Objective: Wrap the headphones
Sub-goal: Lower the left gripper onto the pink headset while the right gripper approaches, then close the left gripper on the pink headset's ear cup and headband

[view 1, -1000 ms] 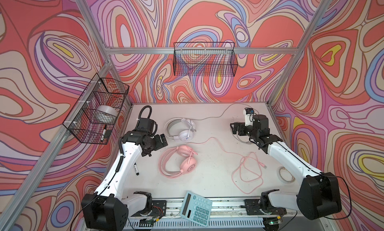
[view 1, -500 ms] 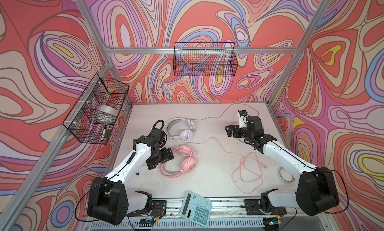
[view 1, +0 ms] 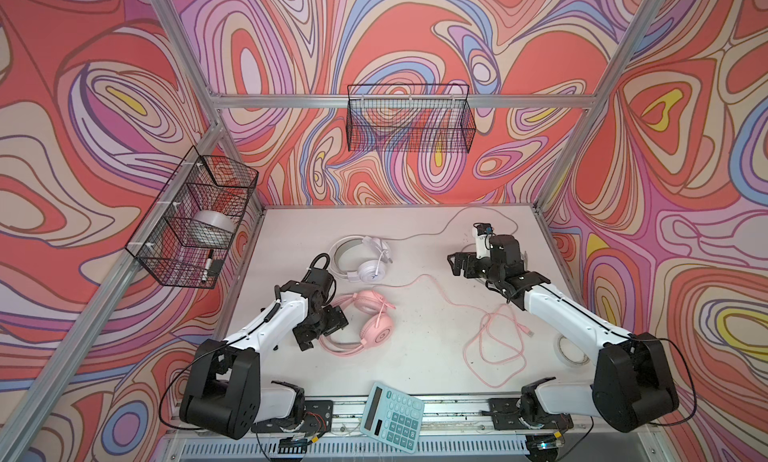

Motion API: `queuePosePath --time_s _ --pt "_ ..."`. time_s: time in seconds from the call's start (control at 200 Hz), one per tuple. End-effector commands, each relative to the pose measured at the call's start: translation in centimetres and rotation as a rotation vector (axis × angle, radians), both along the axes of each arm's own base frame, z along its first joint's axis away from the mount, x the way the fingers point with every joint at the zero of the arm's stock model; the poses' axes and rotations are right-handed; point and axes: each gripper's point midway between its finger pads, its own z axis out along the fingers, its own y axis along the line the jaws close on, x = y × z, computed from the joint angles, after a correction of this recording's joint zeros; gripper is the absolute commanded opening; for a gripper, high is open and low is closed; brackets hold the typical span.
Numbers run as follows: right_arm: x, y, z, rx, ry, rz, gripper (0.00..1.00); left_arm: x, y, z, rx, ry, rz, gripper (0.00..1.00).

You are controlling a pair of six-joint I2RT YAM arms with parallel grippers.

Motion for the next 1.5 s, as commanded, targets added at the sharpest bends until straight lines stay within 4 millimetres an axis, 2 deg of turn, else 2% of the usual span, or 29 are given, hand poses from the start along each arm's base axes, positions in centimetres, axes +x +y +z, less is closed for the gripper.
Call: queuePosePath --time_s 0.0,0.1,0.285,0.426,0.561,0.882,1.027,1.242,1.493 --pt "-0.3 0.1 0.1 0.006 -0.009 -0.009 0.99 -0.1 -0.1 -1.4 -0.005 0.008 0.044 0.89" --pt "-0.4 0.2 0.0 0.003 -0.008 -0.007 0.98 -0.3 -0.6 -2.2 -0.025 0.037 0.038 0.81" --pt "-0.5 0.1 -0.3 -0.004 -0.002 -0.007 0.98 -0.4 -0.6 -3.0 -0.027 0.050 0.036 0.76" --pt "-0.3 0.2 0.3 0.011 -0.028 -0.017 0.98 -0.3 -0.5 -3.0 -0.021 0.033 0.040 0.73" --pt "-0.6 0.3 0.1 0.012 -0.027 -0.015 0.98 -0.2 0.4 -3.0 0.027 0.012 0.035 0.61" --pt "-1.3 0.0 -0.7 -0.012 -0.008 -0.014 0.98 -1.0 0.7 -4.1 0.035 0.030 0.034 0.50" --pt "-1.5 -0.1 -0.9 -0.024 0.000 -0.014 0.98 -1.3 1.0 -4.7 0.049 0.044 0.030 0.49" --pt "-1.5 -0.1 -1.0 -0.022 0.005 -0.019 0.98 -0.7 1.1 -4.7 0.068 0.039 0.023 0.45" --pt "-1.4 0.2 -1.0 -0.036 0.014 0.007 0.98 -0.6 1.0 -4.7 0.069 0.052 0.029 0.29"
